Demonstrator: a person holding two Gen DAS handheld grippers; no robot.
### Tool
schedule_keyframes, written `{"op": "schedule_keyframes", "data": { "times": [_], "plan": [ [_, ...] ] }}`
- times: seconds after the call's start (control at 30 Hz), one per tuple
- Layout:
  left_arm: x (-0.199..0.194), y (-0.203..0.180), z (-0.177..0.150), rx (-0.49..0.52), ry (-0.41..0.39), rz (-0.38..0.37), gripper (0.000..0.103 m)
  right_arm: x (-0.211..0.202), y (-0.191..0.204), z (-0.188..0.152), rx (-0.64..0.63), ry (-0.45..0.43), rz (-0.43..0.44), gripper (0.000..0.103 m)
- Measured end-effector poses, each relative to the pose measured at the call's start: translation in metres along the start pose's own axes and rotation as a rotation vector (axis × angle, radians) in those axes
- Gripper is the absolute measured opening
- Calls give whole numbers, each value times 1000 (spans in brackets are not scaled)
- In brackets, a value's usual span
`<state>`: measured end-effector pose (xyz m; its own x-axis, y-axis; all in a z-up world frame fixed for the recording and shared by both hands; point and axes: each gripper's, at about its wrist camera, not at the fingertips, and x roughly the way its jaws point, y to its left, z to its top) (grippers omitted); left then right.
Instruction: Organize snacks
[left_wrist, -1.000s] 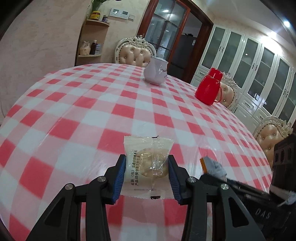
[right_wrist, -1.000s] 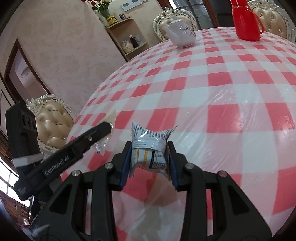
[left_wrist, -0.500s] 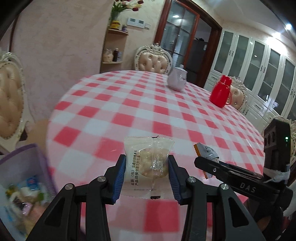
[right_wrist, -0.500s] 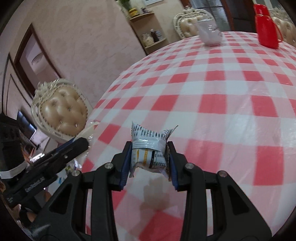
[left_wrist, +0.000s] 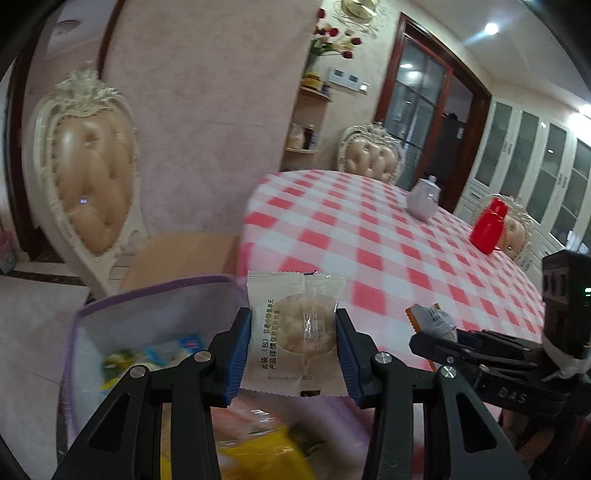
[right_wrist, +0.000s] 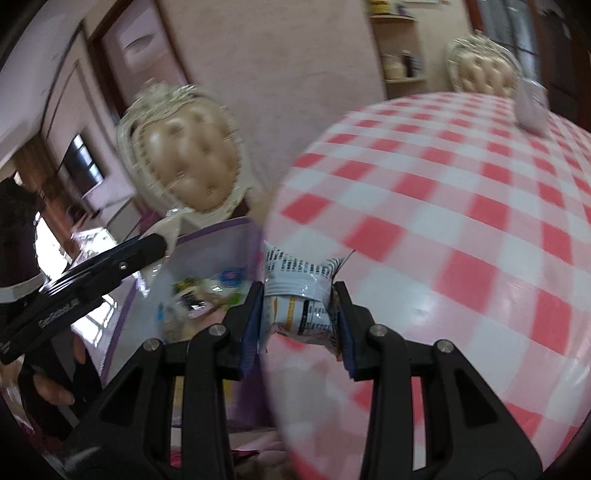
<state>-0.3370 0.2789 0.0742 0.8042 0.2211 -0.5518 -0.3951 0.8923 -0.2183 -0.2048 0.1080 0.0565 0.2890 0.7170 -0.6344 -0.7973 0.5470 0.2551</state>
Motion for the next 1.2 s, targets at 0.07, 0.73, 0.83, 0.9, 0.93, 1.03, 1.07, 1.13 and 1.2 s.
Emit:
{"op": "schedule_keyframes", "data": {
  "times": [0.07,0.73,0.83,0.9,0.93,1.03,1.07,1.13,1.2],
  "plan": [
    [-6,13,0,-13,-16,20,45,6,24,0,-52,10,3,41],
    [-29,64,9,-66,-67,193,103,66,132,-19,-333,115,-98,89],
    [-36,62,12,-79,-57,269,103,55,131,-23,-288,135,-86,95],
    [-40,63,13,-99,-39,315,103,52,129,-23,-229,183,-19,95],
    [-41,64,12,-108,-32,338,103,50,127,-24,-201,201,4,95],
    [-37,68,5,-125,12,389,103,44,123,-27,-137,245,-11,95],
    [-32,70,3,-129,47,384,103,44,119,-27,-110,272,-39,95],
    [-23,70,1,-126,111,349,103,45,113,-28,-73,317,-93,95],
    [-14,68,-3,-126,167,324,103,45,108,-30,-61,339,-140,95]
  ]
}}
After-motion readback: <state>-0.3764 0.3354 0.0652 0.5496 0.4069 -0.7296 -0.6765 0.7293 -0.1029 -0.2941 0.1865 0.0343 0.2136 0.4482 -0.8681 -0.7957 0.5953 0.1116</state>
